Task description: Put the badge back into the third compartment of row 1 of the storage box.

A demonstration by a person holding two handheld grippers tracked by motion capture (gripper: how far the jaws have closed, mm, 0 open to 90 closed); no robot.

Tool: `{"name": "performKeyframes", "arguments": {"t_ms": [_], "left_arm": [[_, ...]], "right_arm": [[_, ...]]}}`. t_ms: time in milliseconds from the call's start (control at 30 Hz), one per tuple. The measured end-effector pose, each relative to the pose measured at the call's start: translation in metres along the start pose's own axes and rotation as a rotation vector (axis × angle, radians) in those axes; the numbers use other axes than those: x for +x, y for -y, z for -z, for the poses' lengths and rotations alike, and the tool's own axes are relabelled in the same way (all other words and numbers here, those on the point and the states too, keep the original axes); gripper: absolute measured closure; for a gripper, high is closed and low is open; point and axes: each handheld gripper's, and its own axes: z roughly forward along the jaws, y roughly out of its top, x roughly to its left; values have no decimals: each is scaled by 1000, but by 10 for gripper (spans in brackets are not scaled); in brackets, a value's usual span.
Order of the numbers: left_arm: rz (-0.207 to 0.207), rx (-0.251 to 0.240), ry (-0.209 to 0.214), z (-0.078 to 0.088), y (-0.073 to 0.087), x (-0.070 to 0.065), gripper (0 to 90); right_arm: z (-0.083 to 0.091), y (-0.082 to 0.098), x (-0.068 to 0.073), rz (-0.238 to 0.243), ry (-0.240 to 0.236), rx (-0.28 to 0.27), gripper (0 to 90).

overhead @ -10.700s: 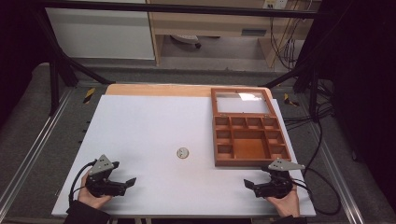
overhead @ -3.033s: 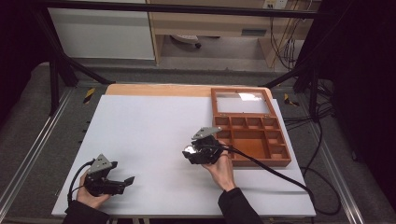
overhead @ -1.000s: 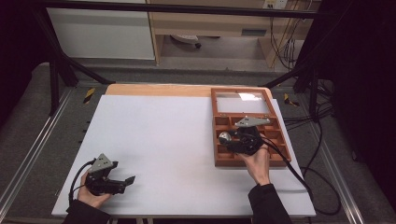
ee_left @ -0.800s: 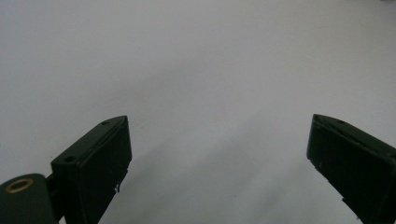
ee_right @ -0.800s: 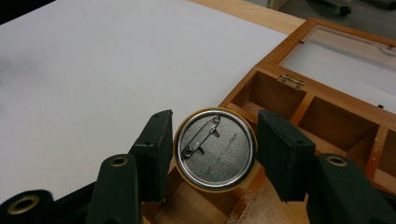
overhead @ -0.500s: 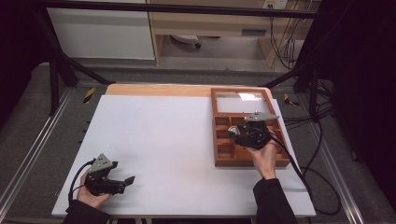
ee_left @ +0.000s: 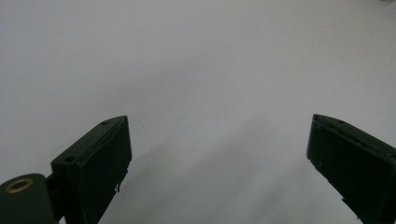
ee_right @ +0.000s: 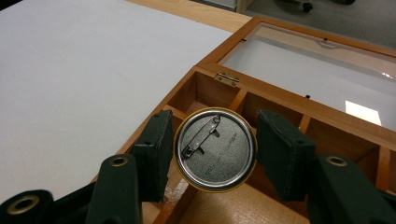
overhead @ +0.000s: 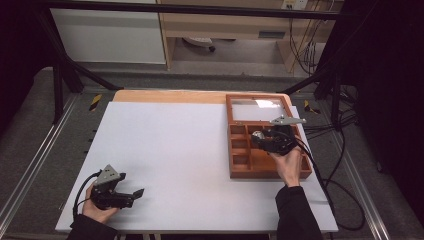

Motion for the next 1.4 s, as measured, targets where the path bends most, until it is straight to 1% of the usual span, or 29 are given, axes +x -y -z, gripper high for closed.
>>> {"name": "performKeyframes", "arguments": {"t_ms": [333, 400, 467, 733, 1100, 1167, 1400], "left_arm": [[0, 0, -1, 0, 0, 0, 61], [0, -1, -1, 0, 0, 0, 61], [0, 0, -1, 0, 0, 0, 60], [0, 0, -2, 0, 0, 0, 61], [1, 2, -3, 0, 0, 0, 60], [1, 2, -4, 0, 0, 0, 61], [1, 4, -5, 0, 0, 1, 60]], "right_arm": [[-3, 1, -15, -20, 33, 7, 479], [-3, 0, -18, -15, 45, 10, 479], [-4, 0, -20, -22, 46, 8, 479], [-7, 1, -36, -39, 68, 14, 479], [-15, 3, -51, -44, 101, 40, 478], [-16, 3, -53, -52, 101, 45, 478], [-23, 3, -61, -56, 117, 58, 479]]}}
